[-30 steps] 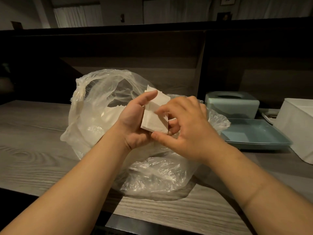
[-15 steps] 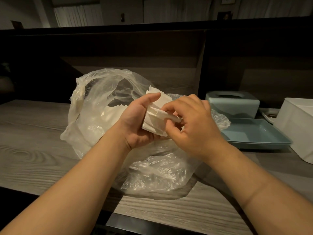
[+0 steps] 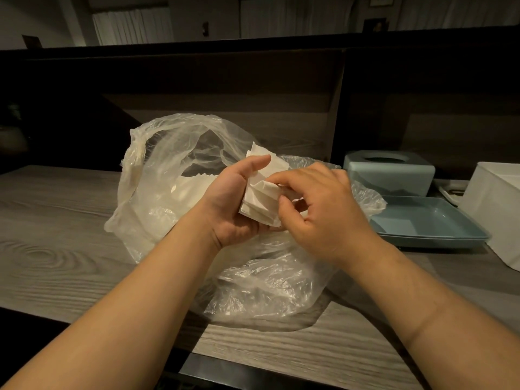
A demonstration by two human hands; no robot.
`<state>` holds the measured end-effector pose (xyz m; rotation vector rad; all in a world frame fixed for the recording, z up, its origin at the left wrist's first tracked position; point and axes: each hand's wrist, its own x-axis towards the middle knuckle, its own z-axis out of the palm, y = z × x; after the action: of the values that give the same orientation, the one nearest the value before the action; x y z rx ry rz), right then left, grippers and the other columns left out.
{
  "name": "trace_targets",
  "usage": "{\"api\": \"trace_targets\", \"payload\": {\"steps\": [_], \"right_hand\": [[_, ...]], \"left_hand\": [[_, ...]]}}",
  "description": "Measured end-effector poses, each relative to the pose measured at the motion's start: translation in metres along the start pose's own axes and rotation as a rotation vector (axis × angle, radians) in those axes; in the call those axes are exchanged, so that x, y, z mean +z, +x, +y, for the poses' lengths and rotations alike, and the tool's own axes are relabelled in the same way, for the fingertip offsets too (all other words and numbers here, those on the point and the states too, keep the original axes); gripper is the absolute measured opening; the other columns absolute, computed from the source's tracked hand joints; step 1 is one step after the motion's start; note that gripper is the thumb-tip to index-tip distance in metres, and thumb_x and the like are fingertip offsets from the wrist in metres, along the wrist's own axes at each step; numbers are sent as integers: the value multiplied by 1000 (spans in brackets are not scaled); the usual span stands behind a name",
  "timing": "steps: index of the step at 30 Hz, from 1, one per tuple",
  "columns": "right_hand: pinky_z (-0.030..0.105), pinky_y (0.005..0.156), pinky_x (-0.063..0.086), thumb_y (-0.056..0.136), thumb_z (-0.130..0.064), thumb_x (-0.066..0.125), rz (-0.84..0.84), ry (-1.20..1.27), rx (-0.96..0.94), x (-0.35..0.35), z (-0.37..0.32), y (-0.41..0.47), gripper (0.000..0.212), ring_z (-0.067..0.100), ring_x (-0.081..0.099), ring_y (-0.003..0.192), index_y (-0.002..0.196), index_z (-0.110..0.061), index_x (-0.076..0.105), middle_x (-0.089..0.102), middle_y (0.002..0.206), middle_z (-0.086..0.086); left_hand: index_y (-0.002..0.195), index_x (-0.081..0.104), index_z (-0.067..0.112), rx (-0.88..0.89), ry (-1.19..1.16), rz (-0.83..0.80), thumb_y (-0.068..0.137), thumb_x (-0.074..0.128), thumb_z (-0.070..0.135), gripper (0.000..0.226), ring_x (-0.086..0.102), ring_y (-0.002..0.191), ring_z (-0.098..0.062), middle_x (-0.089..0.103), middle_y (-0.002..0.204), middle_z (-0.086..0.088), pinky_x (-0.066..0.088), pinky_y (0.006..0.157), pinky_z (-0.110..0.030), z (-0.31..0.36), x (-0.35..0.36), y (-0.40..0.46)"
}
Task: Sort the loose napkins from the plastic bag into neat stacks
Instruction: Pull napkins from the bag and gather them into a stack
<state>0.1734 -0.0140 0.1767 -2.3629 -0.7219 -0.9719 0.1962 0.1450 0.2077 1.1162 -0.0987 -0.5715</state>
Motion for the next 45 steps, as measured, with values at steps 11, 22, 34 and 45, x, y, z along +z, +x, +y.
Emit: {"api": "trace_targets", "payload": {"steps": [11,22,34,45], "right_hand": [[28,62,45,85,-11,52,81,857,208,-20,-11,3,16,11,52,69,71,-10,59,55,68,-3],[47,82,54,97,-34,65,224,322,276,-8,1,6,5,12,57,93,100,-39,62,58,90,-22],[48,92,46,97,-31,62,289,162,237,-7,5,6,27,10,45,101,124,-35,65,49,93,-20],[52,90,49,98,-40,54,259,186,228,-5,6,6,29,12,55,100,120,-33,72,55,99,-17]], "left_hand": [[125,67,8,36,-27,21,100,44,64,65,73,84,-28,75,103,-13,60,78,-41,-2,-1,3],[126,70,14,-22,134,-453,92,54,59,58,67,94,-36,67,113,-18,58,89,-49,-9,-5,3],[125,61,7,-23,229,-525,80,79,27,52,63,85,-35,60,99,-20,55,81,-44,-11,-9,3],[123,55,4,-13,212,-504,83,72,26,48,62,82,-34,58,95,-19,54,79,-44,-11,-7,1]]}}
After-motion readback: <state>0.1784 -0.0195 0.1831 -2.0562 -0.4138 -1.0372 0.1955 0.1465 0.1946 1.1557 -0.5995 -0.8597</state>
